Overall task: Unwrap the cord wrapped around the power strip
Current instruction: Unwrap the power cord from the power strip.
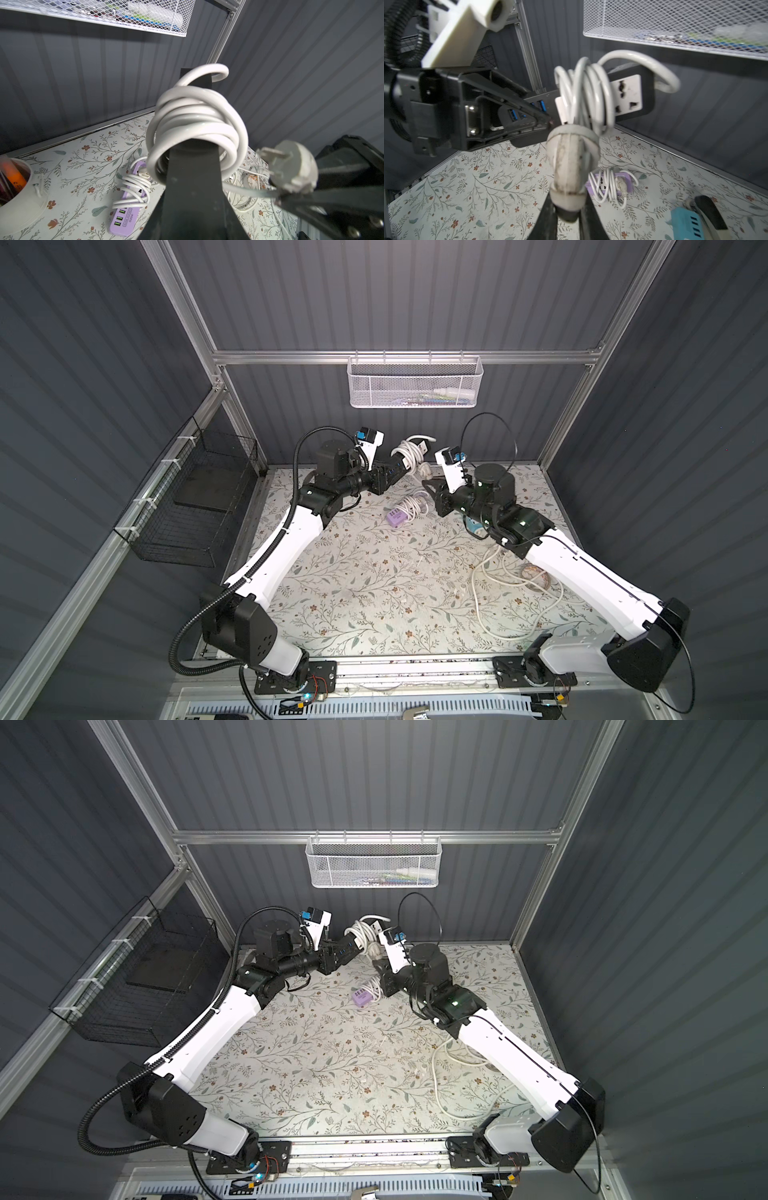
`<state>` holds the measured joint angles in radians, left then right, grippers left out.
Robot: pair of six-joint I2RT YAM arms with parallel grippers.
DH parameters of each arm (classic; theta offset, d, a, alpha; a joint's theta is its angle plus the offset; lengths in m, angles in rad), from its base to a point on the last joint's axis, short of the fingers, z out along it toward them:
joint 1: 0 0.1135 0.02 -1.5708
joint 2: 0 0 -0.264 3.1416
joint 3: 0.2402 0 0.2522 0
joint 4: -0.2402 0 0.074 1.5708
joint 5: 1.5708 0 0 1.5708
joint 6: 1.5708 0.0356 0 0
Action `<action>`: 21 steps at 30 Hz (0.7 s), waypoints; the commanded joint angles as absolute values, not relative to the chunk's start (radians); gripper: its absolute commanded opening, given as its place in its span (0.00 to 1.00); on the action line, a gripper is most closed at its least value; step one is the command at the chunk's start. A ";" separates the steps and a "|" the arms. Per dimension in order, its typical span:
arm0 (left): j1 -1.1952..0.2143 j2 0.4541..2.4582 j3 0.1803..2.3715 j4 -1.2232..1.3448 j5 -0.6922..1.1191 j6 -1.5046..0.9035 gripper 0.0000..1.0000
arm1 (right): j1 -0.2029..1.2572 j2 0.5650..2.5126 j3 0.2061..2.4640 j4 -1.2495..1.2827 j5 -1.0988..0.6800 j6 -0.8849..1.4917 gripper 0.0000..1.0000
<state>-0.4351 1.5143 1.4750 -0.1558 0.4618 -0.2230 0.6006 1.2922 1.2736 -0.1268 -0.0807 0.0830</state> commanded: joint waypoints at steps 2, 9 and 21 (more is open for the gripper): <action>-0.408 1.490 1.485 -0.053 0.378 -0.230 0.00 | 0.468 1.180 1.182 -0.081 -0.229 0.219 0.00; -0.424 1.490 1.525 0.003 0.633 -0.250 0.00 | 0.355 1.220 1.041 0.080 -0.323 0.374 0.00; -0.494 1.550 1.580 -0.101 0.785 -0.180 0.00 | 0.216 1.482 1.353 0.135 -0.439 0.434 0.00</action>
<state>-0.4763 1.5402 1.5253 -0.1204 0.7136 -0.2245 0.2291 1.4658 1.2720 0.1040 -0.4049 0.4183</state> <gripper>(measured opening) 0.325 0.166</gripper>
